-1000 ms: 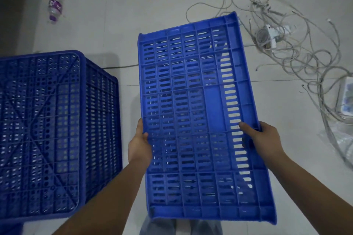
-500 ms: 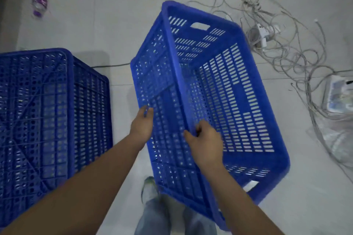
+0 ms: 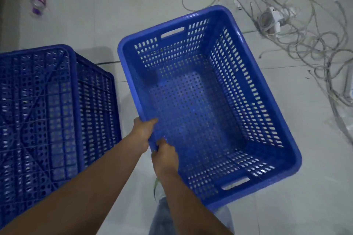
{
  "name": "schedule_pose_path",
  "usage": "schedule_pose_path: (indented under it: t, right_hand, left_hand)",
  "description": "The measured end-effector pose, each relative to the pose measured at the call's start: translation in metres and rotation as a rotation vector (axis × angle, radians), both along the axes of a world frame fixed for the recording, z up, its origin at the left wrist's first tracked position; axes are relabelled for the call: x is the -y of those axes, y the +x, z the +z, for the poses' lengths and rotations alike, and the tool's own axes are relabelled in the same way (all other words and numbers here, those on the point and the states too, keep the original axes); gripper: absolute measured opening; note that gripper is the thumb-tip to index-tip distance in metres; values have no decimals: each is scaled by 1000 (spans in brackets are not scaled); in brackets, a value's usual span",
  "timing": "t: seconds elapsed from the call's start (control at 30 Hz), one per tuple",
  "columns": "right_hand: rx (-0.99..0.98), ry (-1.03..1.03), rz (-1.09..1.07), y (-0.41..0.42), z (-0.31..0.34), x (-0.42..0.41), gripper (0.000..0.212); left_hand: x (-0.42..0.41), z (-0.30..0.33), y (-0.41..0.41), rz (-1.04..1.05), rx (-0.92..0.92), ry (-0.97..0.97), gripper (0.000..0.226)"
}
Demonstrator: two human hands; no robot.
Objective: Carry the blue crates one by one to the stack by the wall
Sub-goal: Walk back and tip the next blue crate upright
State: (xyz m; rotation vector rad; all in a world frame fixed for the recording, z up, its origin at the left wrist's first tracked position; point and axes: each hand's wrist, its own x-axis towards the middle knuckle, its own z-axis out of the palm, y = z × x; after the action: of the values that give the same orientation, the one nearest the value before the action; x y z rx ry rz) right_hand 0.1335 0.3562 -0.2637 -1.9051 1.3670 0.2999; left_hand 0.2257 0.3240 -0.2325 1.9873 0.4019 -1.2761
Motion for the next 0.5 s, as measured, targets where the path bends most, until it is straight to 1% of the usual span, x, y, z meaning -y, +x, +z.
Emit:
schedule_pose_path:
  t: [0.03, 0.07, 0.1, 0.13, 0.17, 0.2, 0.23, 0.27, 0.33, 0.37, 0.43, 0.5]
  right_hand:
    - [4, -31, 42, -1, -4, -4, 12]
    - [-3, 16, 71, -2, -4, -6, 15]
    - [-6, 115, 97, -3, -3, -8, 20]
    - [-30, 223, 119, -5, -1, -9, 24]
    - [-53, 292, 133, -8, 0, -11, 26]
    - [-73, 338, 141, -11, 2, -11, 27]
    - [-85, 385, 139, -15, 2, -13, 28]
    - [-93, 423, 138, -20, 4, -14, 28]
    - [-112, 477, 177, -32, 5, -16, 32]
    - [-124, 490, 212, -38, 3, -16, 35]
    - [-166, 542, 278, -50, 1, -18, 45]
    - [-202, 588, 315, -57, 0, -22, 53]
  left_hand:
    - [-5, 4, 3, -33, -2, 28, 4]
    - [-12, -1, 11, -91, -2, 69, 16]
    - [-16, 1, 17, -168, -9, 99, 23]
    - [-21, -5, 22, -269, 15, 126, 21]
    - [-22, 1, 25, -371, 40, 153, 10]
    - [-24, 0, 29, -524, 89, 190, 16]
    - [-25, 1, 33, -702, 156, 247, 33]
    - [-27, 0, 39, -926, 235, 303, 43]
    - [-24, -1, 49, -1374, 464, 406, 52]
    - [-20, -1, 56, -1567, 544, 418, 56]
    - [-9, -5, 64, -1874, 566, 440, 62]
    - [2, -11, 68, -2063, 519, 480, 64]
